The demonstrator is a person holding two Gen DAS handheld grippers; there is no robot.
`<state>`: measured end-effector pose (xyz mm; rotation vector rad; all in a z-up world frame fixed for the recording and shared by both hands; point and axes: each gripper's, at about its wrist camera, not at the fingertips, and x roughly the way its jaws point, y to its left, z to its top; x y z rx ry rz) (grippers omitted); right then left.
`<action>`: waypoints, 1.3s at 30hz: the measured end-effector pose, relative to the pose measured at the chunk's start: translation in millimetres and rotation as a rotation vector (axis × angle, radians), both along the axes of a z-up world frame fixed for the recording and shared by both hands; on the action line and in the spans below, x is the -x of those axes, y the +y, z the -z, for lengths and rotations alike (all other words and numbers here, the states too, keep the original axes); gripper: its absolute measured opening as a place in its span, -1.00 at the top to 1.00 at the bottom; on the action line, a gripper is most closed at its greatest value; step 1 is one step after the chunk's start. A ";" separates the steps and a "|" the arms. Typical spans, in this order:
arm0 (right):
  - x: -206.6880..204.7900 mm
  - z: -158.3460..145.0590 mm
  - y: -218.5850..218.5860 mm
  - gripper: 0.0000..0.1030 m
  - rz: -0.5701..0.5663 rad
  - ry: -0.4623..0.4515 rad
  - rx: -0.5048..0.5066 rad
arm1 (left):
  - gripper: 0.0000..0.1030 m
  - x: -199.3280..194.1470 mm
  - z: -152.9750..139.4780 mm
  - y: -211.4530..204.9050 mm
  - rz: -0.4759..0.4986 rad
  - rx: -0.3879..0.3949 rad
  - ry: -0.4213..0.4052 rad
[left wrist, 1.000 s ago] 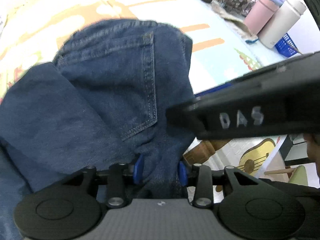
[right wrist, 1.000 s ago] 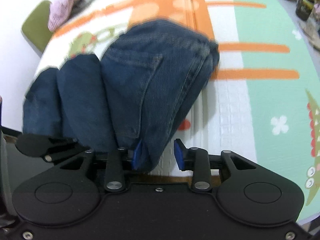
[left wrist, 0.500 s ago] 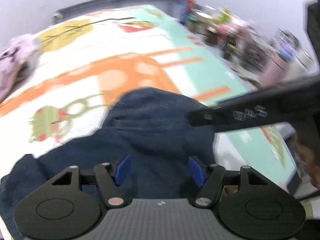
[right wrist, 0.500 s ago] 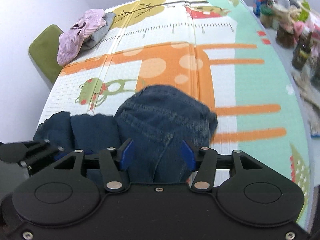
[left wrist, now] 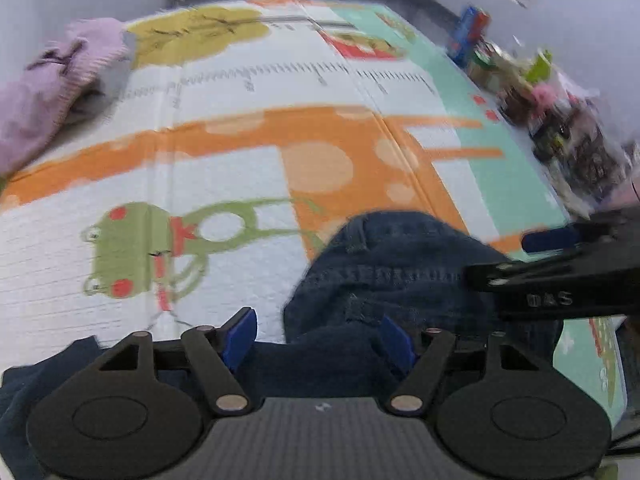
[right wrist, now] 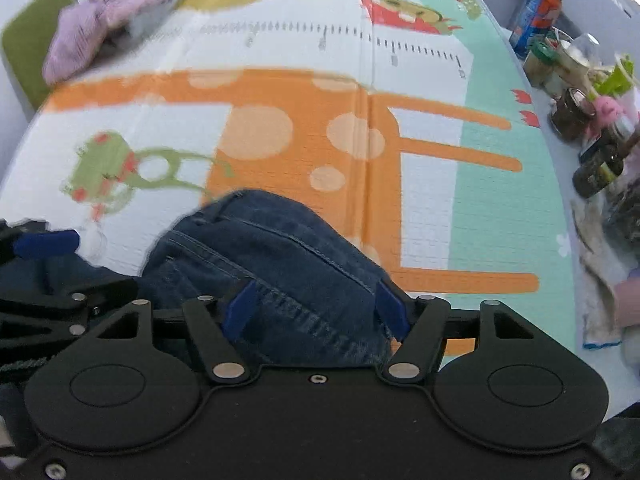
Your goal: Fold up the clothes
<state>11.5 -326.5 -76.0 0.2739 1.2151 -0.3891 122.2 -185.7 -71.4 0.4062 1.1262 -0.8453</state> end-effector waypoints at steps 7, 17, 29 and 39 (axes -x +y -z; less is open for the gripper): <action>-12.8 35.9 -0.5 -0.49 -0.008 0.069 -0.009 | -0.35 8.1 33.2 -9.8 0.075 -0.061 0.029; 1.7 49.3 3.9 0.21 -0.032 -0.033 -0.069 | 0.46 12.3 48.2 -3.3 0.066 -0.074 0.060; -4.3 -10.9 -0.6 0.70 -0.070 -0.214 -0.124 | 0.64 3.4 -2.1 23.3 -0.016 0.035 0.050; -84.4 -72.4 7.4 0.76 -0.160 -0.328 -0.069 | 0.75 -32.5 -53.9 46.9 -0.167 0.141 -0.013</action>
